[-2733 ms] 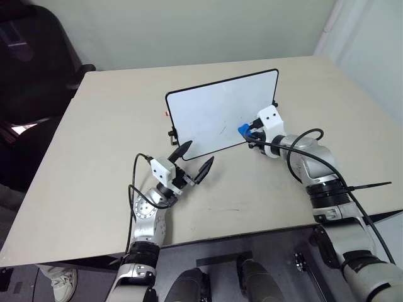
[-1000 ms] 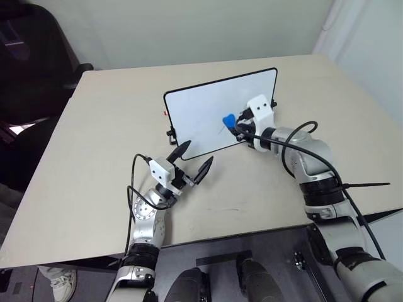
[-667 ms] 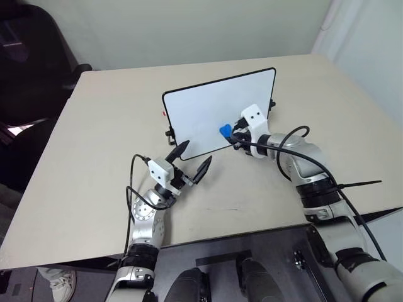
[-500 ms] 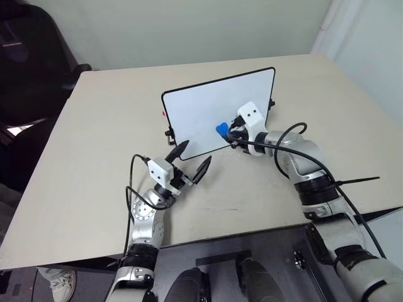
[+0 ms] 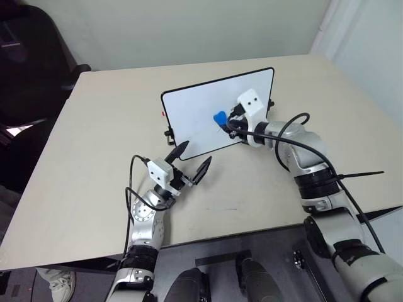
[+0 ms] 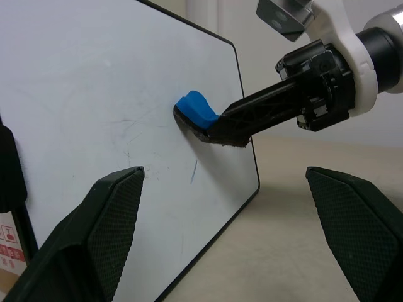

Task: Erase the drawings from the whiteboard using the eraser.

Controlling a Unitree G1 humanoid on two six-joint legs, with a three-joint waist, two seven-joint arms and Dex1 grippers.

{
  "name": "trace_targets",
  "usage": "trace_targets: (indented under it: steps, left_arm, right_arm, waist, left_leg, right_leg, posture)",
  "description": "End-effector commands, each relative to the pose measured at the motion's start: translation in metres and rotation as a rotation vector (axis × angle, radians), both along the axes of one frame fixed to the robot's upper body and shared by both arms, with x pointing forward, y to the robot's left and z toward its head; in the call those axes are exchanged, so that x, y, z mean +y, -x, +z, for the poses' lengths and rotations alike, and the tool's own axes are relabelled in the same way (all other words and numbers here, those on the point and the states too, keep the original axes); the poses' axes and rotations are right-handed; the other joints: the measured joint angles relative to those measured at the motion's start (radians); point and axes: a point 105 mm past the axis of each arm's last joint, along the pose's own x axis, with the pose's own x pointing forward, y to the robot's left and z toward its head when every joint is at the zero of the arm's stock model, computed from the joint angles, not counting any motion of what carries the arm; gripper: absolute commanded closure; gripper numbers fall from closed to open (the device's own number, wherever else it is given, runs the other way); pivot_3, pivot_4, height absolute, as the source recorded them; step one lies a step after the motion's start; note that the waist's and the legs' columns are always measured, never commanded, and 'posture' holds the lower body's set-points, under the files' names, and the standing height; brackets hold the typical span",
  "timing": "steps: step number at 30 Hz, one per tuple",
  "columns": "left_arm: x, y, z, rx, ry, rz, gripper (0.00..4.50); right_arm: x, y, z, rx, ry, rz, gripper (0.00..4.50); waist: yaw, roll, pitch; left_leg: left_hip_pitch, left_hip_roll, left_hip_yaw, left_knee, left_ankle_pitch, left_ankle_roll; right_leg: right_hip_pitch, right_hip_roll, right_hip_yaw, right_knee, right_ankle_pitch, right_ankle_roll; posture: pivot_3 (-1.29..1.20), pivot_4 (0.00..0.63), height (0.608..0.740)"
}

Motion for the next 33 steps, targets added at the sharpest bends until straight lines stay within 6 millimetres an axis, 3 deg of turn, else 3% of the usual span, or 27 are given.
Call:
trace_targets:
  steps: [1, 4, 8, 14, 19, 24, 33]
  left_arm:
    - [-0.004, 0.004, -0.002, -0.002, 0.009, -0.011, 0.00]
    - [-0.004, 0.004, -0.002, -0.006, 0.009, -0.011, 0.00]
    - [-0.004, 0.003, -0.001, -0.009, 0.008, -0.010, 0.00]
    - [-0.003, 0.002, 0.000, -0.010, 0.010, -0.003, 0.00]
    - [-0.003, 0.002, 0.000, -0.007, 0.011, -0.003, 0.00]
    - [-0.003, 0.001, 0.000, -0.005, 0.010, -0.010, 0.00]
    - [-0.004, -0.002, -0.001, -0.004, 0.010, -0.012, 0.00]
  right_arm:
    - [0.010, 0.002, -0.022, 0.054, 0.037, 0.013, 4.06]
    - [0.012, -0.001, -0.033, 0.081, 0.074, -0.018, 4.06]
    - [0.015, -0.002, -0.031, 0.084, 0.060, -0.024, 4.06]
    - [0.005, -0.012, -0.002, 0.007, 0.017, -0.059, 4.06]
    - [-0.008, -0.021, 0.010, -0.021, 0.009, -0.119, 4.06]
    - [-0.005, -0.017, 0.028, -0.070, -0.020, -0.103, 4.06]
    - [-0.011, -0.018, 0.031, -0.087, -0.009, -0.124, 4.06]
  waist:
    - [0.000, 0.000, 0.000]
    - [0.000, 0.000, 0.000]
    - [0.000, 0.000, 0.000]
    - [0.000, 0.000, 0.000]
    - [0.000, -0.001, 0.000]
    - [0.000, -0.001, 0.001]
    - [0.001, -0.001, 0.001]
  left_leg:
    - [0.000, 0.000, 0.000, 0.000, 0.000, 0.000]
    - [0.000, 0.000, 0.000, 0.000, 0.001, 0.000]
    - [0.000, 0.000, 0.000, 0.000, 0.001, 0.000]
    - [0.000, 0.000, 0.000, 0.000, 0.001, 0.000]
    - [-0.001, 0.000, 0.000, 0.001, 0.003, -0.001]
    - [-0.001, 0.000, 0.000, 0.000, 0.005, 0.000]
    - [-0.002, 0.000, 0.000, 0.000, 0.006, 0.002]
  right_leg:
    - [0.000, 0.000, 0.000, 0.000, 0.000, 0.000]
    - [0.000, 0.000, 0.000, 0.001, 0.000, 0.000]
    - [0.000, 0.000, 0.000, 0.001, 0.000, 0.000]
    - [0.000, 0.000, 0.000, 0.001, 0.001, -0.001]
    - [-0.001, 0.000, 0.000, 0.000, 0.003, -0.002]
    - [-0.001, 0.000, 0.000, 0.000, 0.006, -0.003]
    - [-0.001, 0.000, 0.000, 0.001, 0.009, -0.004]
  posture:
    - [0.00, 0.150, 0.726]
    - [0.00, 0.150, 0.726]
    - [0.00, 0.150, 0.726]
    - [0.00, 0.150, 0.726]
    - [0.00, 0.150, 0.726]
    - [0.00, 0.150, 0.726]
    - [0.00, 0.150, 0.726]
